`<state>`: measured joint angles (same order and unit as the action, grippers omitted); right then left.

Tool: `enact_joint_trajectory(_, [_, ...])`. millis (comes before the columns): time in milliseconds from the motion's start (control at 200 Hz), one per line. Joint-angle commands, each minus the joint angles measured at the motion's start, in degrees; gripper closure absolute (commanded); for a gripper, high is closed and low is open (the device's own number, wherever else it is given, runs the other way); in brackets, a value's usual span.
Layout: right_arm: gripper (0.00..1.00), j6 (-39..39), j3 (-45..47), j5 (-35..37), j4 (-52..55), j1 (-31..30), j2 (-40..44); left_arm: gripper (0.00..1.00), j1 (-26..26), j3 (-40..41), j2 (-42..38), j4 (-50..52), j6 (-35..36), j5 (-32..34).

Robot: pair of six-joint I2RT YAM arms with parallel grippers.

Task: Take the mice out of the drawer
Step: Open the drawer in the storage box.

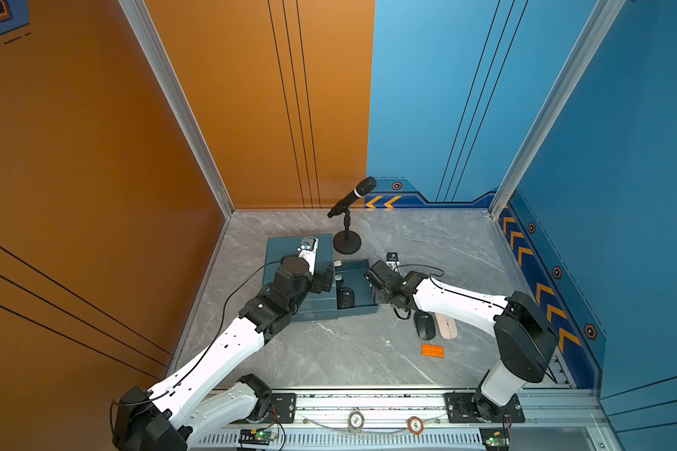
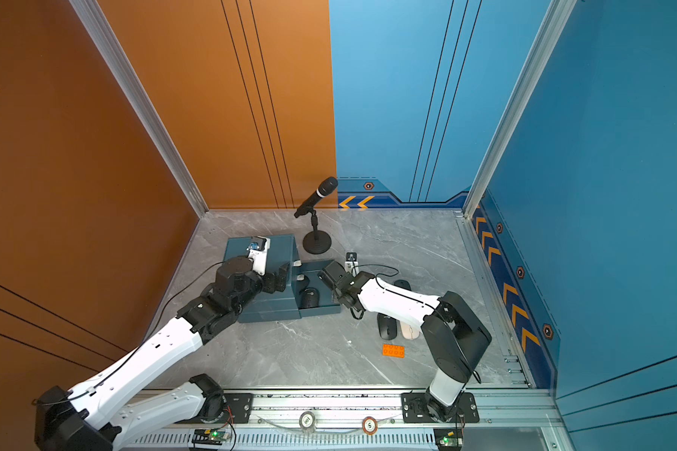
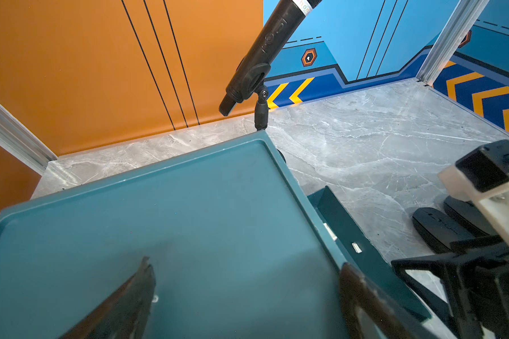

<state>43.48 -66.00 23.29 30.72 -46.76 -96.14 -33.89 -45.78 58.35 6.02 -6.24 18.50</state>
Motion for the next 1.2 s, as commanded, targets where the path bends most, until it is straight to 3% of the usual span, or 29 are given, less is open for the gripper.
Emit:
enact_joint_trajectory(0, [0.26,-0.8,1.1,2.5,2.6,1.1,1.5,0.02,-1.2,-0.5,1.1,4.0,1.5,-1.1])
enact_joint_trajectory(310, [0.25,-6.0,0.7,-0.9,-3.3,-1.0,4.3,0.02,-1.2,-0.5,1.1,3.9,1.6,-1.1])
enact_joint_trajectory(406, [0.19,-6.6,1.0,-2.9,-5.9,-1.7,4.6,0.02,-1.2,-0.6,1.2,3.9,1.6,-1.0])
enact_joint_trajectory(621, [0.14,-6.1,-1.2,-5.5,-6.3,-2.0,-1.5,0.02,-1.1,-0.6,1.1,3.9,1.5,-1.1])
enact_joint_trajectory(851, [0.15,-4.4,-5.4,-1.9,0.0,-2.0,-7.3,0.02,-1.1,-0.6,1.1,3.8,1.4,-1.3])
enact_joint_trajectory(1191, [0.16,-1.0,-3.2,1.9,4.0,0.7,-5.9,0.02,-1.1,-0.6,1.1,3.8,1.5,-1.3])
